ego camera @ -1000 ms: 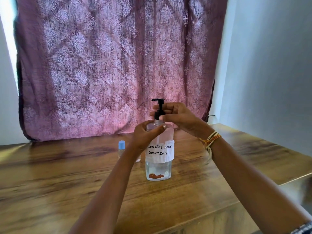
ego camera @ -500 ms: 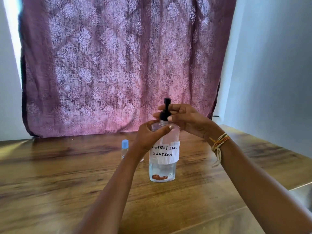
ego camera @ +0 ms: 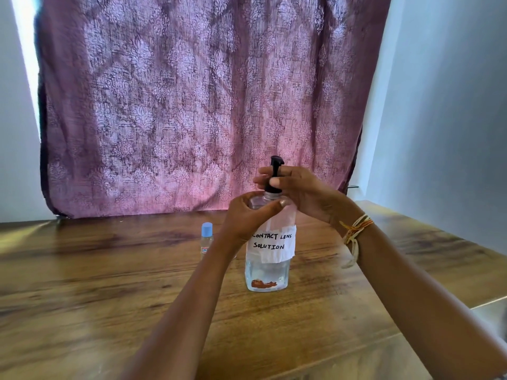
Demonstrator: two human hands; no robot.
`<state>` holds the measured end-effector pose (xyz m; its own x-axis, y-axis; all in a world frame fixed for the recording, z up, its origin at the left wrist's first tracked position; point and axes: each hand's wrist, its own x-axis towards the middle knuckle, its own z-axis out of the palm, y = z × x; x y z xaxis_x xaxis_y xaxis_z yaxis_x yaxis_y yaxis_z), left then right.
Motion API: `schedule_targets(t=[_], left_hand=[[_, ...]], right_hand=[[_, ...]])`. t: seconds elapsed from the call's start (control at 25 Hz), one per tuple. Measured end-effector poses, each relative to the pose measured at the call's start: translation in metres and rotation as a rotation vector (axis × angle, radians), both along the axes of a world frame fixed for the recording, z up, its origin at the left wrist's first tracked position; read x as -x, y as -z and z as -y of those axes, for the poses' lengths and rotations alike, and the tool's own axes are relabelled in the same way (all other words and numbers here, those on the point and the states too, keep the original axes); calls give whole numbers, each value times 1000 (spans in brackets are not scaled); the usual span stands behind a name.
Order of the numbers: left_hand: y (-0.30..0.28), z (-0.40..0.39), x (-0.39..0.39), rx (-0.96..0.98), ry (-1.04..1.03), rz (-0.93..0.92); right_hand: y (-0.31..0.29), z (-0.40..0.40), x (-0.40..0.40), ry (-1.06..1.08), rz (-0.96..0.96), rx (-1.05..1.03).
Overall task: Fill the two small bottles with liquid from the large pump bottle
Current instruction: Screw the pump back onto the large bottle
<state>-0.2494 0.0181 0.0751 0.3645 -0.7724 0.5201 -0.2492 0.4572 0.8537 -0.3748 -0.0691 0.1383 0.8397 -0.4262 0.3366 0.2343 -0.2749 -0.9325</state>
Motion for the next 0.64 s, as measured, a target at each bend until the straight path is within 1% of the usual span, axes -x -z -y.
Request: schedule_targets(t=[0.04,0.08,0.12,0.2,0.28,0.4,0.56,0.64], left_hand=[[0,1,0,0,-9,4],[0,1,0,0,-13,4],[-1,0,1,2,-11,3],[-1,0,1,5,1,9],[-1,-2,2,9,8,8],[-2,-3,2,1,17,7],[1,-2,0,-23,21,-15],[1,0,-1,-39,25,-31]], right_hand=[[-1,3,7,-102,3,-55],[-1,7,11,-143,-1,-56],[-1,8,14,-132,-6,-19],[-1,8,11,0,0,58],[0,4,6,58,16,64],[-1,2,3,12,9,39],[-4,0,8,-127,-37,-24],[-5,-1,8,-101,-48,24]])
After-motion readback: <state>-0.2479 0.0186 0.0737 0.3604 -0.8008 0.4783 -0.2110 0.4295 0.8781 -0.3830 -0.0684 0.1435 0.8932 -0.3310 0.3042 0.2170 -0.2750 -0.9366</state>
